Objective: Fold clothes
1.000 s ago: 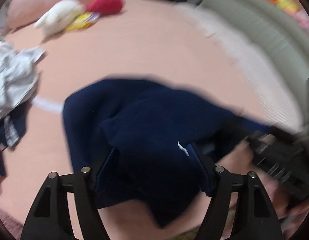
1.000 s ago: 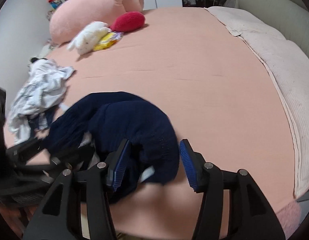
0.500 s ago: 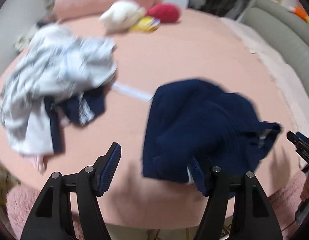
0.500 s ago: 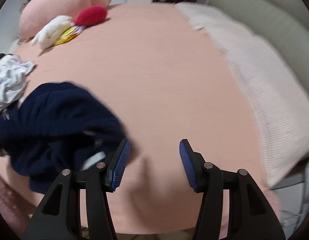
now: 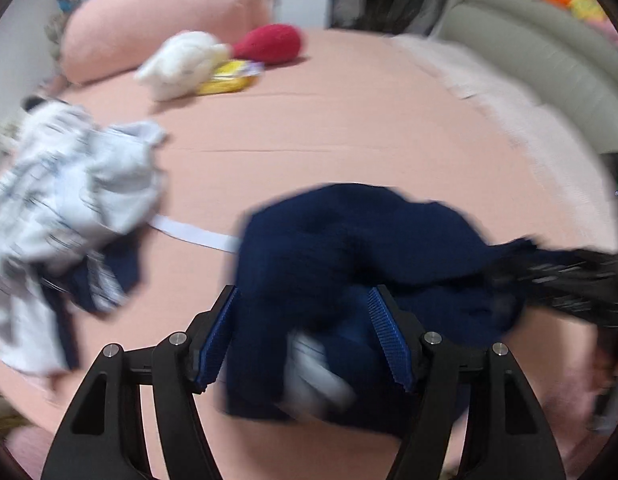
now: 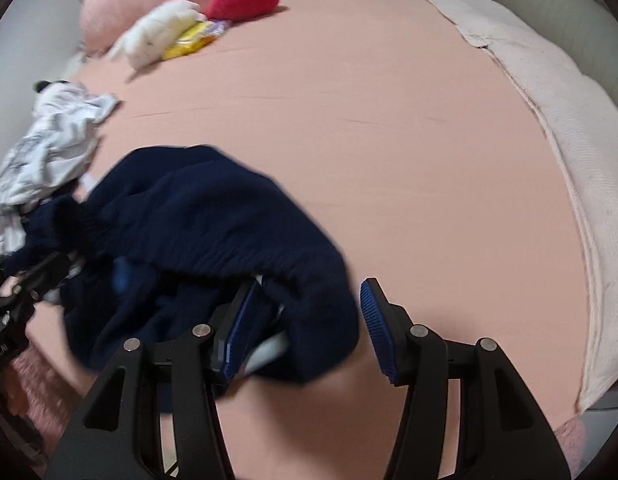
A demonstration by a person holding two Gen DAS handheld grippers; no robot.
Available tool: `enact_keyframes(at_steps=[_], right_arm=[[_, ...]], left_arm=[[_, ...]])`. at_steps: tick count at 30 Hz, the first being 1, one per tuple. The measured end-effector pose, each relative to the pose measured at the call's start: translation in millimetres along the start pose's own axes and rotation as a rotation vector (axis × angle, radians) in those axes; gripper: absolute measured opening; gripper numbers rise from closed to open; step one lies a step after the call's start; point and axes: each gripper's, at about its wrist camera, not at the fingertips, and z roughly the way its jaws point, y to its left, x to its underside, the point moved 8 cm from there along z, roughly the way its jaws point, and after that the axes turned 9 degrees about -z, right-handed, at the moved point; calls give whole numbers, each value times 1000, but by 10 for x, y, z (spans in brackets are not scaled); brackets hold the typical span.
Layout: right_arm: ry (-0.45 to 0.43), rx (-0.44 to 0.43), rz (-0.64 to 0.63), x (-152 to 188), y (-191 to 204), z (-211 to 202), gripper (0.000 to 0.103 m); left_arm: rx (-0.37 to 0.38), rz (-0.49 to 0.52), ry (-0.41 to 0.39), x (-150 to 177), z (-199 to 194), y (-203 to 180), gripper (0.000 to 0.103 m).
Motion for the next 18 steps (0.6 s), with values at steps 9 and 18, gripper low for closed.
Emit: enact_keyframes(at_steps=[9,18], right_arm=[[-61,4,19,-27,151,-336,55],[34,-282,-21,70,1080,-10,65]], left_arm=[[98,3,-2,-44,-5,242,69],[239,-16,159,552,185,78,47]])
